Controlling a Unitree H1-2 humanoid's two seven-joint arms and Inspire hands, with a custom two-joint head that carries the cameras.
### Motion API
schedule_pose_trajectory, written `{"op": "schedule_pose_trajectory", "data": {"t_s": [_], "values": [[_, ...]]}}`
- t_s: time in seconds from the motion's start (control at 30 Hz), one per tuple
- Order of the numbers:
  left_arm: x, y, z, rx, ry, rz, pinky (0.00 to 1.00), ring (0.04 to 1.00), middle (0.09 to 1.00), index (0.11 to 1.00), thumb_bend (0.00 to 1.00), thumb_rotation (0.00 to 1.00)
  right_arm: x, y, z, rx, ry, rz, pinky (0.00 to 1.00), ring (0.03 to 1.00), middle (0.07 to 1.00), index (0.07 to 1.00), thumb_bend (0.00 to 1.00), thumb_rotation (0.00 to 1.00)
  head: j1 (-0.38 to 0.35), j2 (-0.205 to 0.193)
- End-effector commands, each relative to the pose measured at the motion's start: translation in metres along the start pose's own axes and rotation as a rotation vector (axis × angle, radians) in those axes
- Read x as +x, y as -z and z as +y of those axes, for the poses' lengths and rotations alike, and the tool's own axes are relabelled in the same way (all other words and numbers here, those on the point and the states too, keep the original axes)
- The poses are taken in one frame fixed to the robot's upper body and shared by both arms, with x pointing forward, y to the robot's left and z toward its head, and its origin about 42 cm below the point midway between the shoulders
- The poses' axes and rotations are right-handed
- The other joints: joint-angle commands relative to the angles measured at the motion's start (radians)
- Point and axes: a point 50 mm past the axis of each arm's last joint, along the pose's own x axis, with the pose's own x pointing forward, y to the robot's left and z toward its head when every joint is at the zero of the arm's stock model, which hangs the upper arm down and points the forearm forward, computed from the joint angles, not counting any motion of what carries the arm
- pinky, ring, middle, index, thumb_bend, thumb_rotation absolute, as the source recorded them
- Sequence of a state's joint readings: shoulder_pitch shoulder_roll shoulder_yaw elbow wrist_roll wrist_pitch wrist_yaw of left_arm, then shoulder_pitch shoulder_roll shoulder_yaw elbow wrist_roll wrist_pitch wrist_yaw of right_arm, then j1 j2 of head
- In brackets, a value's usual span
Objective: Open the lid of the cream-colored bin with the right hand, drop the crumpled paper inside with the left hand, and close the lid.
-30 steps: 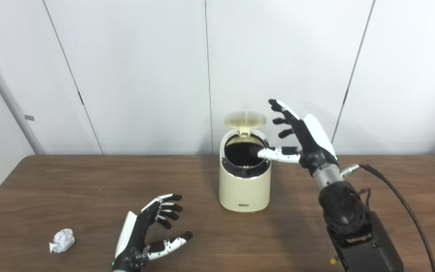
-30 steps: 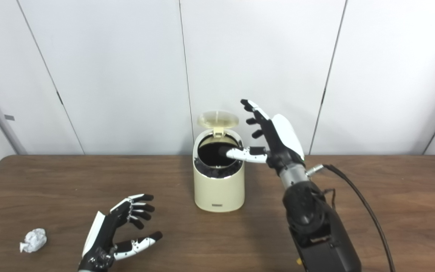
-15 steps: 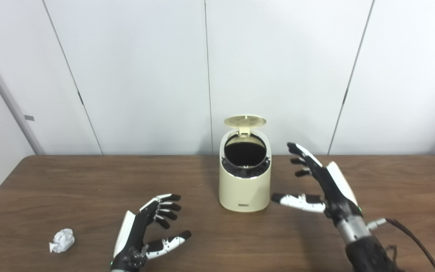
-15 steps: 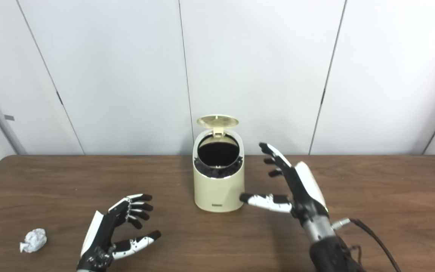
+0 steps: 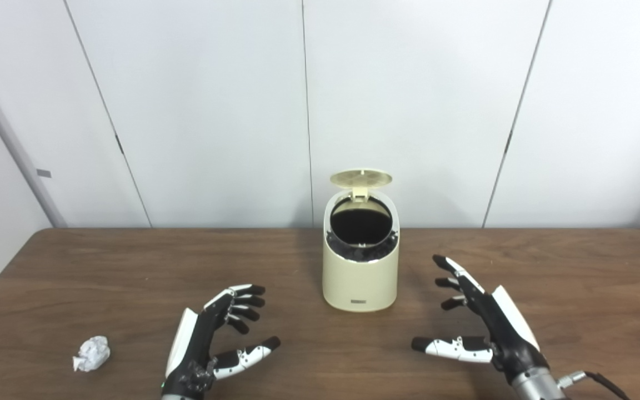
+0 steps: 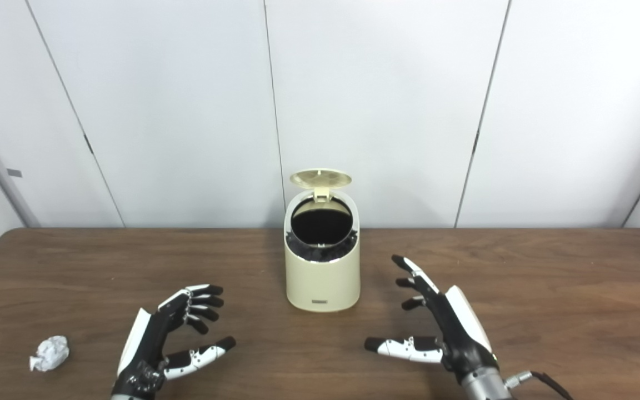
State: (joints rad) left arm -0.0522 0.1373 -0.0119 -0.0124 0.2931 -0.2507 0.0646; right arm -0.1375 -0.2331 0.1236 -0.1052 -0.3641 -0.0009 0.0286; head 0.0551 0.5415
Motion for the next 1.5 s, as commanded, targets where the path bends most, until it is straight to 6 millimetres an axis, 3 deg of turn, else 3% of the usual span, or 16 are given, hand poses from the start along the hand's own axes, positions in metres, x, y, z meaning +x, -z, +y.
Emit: {"op": "schedule_pose_trajectory", "data": {"t_s": [0.0, 0.2, 0.23, 0.4, 0.53, 0.67, 0.8, 0.97, 1.17, 1.27, 1.47], "values": [[0.015, -0.018, 0.005, -0.01, -0.033, -0.085, 0.48, 0.594, 0.672, 0.715, 0.69, 0.05, 0.008, -0.016, -0.012, -0.022, 0.032, -0.088, 0.63, 0.793, 0.918, 0.931, 0.81, 0.32, 0.027, -0.002], [0.015, -0.023, -0.01, -0.028, -0.02, -0.083, 0.49, 0.6, 0.681, 0.72, 0.69, 0.05, 0.001, -0.006, -0.02, -0.012, 0.023, -0.079, 0.67, 0.804, 0.924, 0.93, 0.79, 0.27, 0.223, -0.031], [0.015, -0.024, -0.015, -0.032, -0.02, -0.081, 0.49, 0.604, 0.682, 0.722, 0.69, 0.05, 0.0, -0.002, -0.022, -0.009, 0.021, -0.078, 0.68, 0.81, 0.929, 0.931, 0.78, 0.24, 0.293, -0.049], [0.017, -0.025, -0.032, -0.041, -0.025, -0.068, 0.49, 0.614, 0.684, 0.723, 0.71, 0.05, -0.006, 0.001, -0.033, -0.008, 0.003, -0.024, 0.76, 0.868, 0.961, 0.953, 0.74, 0.2, 0.416, -0.068], [0.02, -0.029, -0.041, -0.043, -0.034, -0.04, 0.49, 0.623, 0.687, 0.73, 0.72, 0.08, -0.004, -0.003, -0.039, -0.044, 0.003, -0.038, 0.75, 0.87, 0.969, 0.959, 0.7, 0.12, 0.503, -0.08], [0.021, -0.034, -0.046, -0.046, -0.047, -0.026, 0.5, 0.642, 0.704, 0.749, 0.72, 0.08, 0.001, -0.002, -0.044, -0.108, 0.012, -0.061, 0.76, 0.892, 0.954, 0.939, 0.72, 0.38, 0.531, -0.089], [0.022, -0.036, -0.044, -0.045, -0.062, -0.028, 0.49, 0.645, 0.71, 0.752, 0.72, 0.09, 0.003, -0.001, -0.045, -0.118, 0.018, -0.058, 0.72, 0.88, 0.951, 0.939, 0.73, 0.42, 0.534, -0.091], [0.022, -0.046, -0.032, 0.007, -0.073, -0.046, 0.48, 0.623, 0.714, 0.743, 0.72, 0.08, 0.003, -0.002, -0.044, -0.117, 0.013, -0.052, 0.7, 0.883, 0.96, 0.954, 0.74, 0.5, 0.536, -0.094], [0.022, -0.057, -0.003, 0.087, -0.057, -0.071, 0.51, 0.638, 0.71, 0.725, 0.7, 0.04, 0.004, -0.002, -0.044, -0.12, 0.003, -0.055, 0.71, 0.9, 0.969, 0.96, 0.76, 0.55, 0.536, -0.092], [0.023, -0.069, 0.022, 0.242, -0.035, -0.082, 0.55, 0.649, 0.699, 0.721, 0.71, 0.07, 0.004, -0.003, -0.045, -0.116, 0.004, -0.059, 0.71, 0.901, 0.969, 0.961, 0.76, 0.55, 0.536, -0.092], [0.023, -0.089, 0.074, 0.488, 0.01, -0.045, 0.54, 0.643, 0.688, 0.697, 0.75, 0.03, 0.004, -0.002, -0.045, -0.121, 0.003, -0.065, 0.71, 0.901, 0.969, 0.955, 0.75, 0.54, 0.531, -0.092]]}}
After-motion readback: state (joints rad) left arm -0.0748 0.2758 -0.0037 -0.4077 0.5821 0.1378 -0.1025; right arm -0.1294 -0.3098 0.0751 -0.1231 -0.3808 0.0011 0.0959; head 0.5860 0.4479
